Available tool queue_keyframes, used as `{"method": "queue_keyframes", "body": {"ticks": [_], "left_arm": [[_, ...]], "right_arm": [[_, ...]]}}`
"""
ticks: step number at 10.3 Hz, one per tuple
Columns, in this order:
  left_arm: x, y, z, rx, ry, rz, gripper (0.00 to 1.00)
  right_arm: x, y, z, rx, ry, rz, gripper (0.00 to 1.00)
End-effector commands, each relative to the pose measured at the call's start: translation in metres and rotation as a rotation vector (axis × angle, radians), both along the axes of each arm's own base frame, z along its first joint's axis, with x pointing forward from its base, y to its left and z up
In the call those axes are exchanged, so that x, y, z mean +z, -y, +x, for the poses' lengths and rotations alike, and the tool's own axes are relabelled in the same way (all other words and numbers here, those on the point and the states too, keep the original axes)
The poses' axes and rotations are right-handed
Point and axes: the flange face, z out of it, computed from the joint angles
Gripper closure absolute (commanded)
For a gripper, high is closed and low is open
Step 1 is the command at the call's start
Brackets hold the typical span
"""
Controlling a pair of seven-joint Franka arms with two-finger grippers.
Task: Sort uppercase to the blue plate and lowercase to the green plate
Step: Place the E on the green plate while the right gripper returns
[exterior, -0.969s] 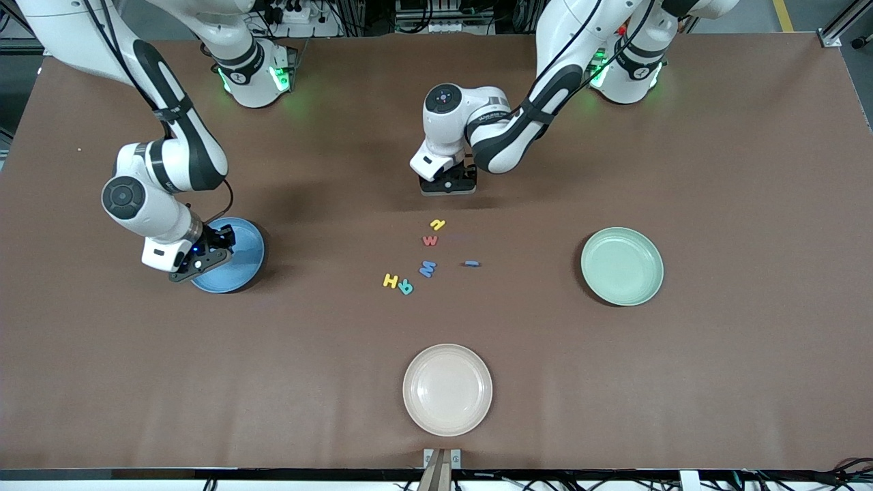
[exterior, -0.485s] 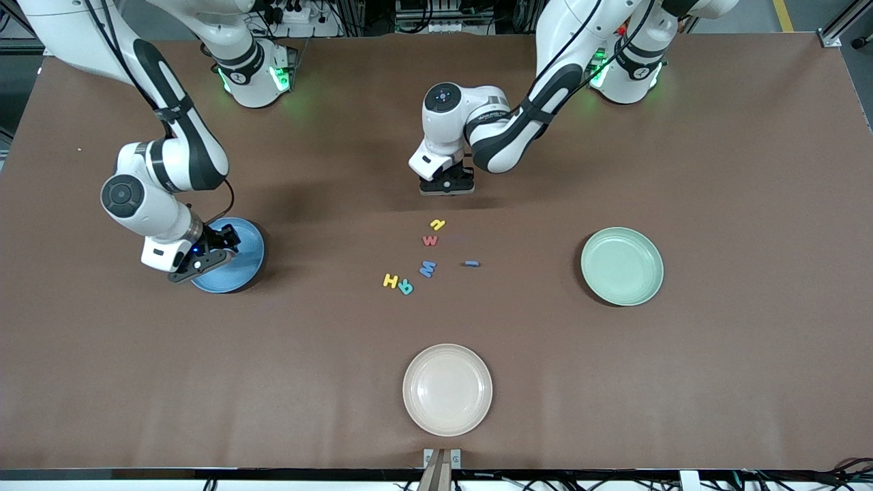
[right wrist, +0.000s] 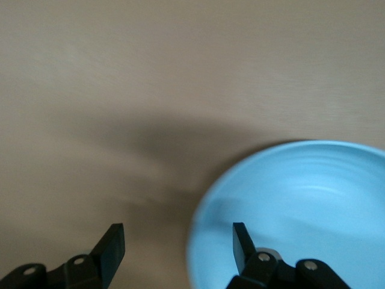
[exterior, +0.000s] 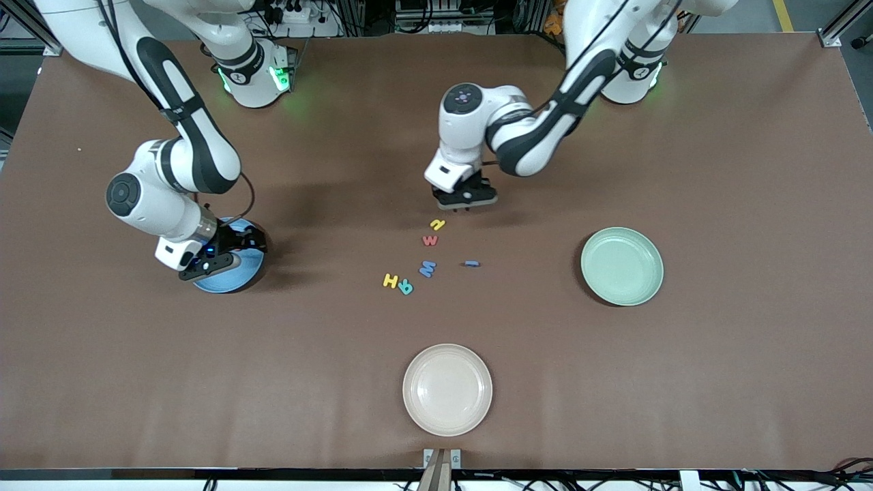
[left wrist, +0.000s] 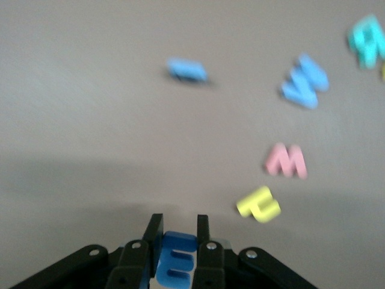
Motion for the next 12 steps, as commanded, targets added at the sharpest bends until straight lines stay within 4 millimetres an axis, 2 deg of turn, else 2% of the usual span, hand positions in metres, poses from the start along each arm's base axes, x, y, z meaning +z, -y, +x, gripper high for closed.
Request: {"method": "queue_keyframes", "body": {"ticks": [1,3,5,6,7,9,10,11,12], "left_arm": [[0.025,-0.056,0.038,0.116,0.000,0.026,1.00],[0.030,-0.121,0.087,0.150,-0.028,0.066,1.00],[0.033,-0.207,0.133,0.154,-0.083,0.093,1.00],[0.028,-0.249,0.146,0.139,-0.136,0.107,1.00],[0.027,-0.279,0.154,0.125,-0.174,0.122,1.00],[0.025,-0.317,0.167,0.103,-0.197,0.111,1.00],[0.024,-0.320,0.173,0.109,-0.199,0.102,1.00],[0.022,-0.321,0.175,0.111,-0.202,0.098,1.00],[0.020,-0.321,0.174,0.111,-0.206,0.097,0.34]], "right_arm": [[0.018,-0.049,-0.003,-0.163,0.008,0.079,0.21],[0.027,-0.115,-0.003,-0.262,0.022,0.087,0.21],[0.036,-0.176,-0.005,-0.315,0.005,0.089,0.22],[0.036,-0.201,-0.003,-0.348,0.006,0.064,0.22],[0.033,-0.221,0.000,-0.379,0.016,0.023,0.22],[0.012,-0.247,0.008,-0.417,0.078,-0.083,0.24],[-0.004,-0.256,0.015,-0.448,0.106,-0.117,0.25],[-0.013,-0.265,0.025,-0.504,0.115,-0.121,0.25],[-0.016,-0.273,0.030,-0.526,0.112,-0.108,0.26]]}}
